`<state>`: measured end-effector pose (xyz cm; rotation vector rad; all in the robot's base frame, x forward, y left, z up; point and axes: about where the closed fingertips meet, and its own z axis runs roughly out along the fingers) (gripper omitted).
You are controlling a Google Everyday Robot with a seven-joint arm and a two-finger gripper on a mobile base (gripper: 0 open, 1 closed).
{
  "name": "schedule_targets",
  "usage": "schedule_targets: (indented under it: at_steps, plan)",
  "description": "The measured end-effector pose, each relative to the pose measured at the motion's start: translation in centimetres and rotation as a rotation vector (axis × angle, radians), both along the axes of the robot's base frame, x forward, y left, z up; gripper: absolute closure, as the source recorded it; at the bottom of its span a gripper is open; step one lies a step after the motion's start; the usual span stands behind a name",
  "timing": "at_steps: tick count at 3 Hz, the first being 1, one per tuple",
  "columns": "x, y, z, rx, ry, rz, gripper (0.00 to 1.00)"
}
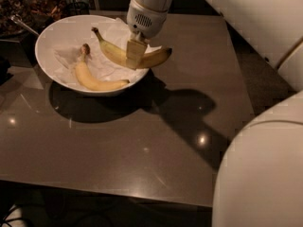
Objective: Pick banana from white bowl
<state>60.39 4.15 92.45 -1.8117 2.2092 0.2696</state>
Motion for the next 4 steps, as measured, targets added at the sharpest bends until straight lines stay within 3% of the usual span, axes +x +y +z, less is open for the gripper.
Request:
schedule_targets:
  at_steps: [2,4]
  plan:
    - [-4.5,-3.9,2.3,0.052,-0.027,-0.05,1.0]
    - [-10.1,-7.3,2.4,0.104,-0.024,-0.159,1.0]
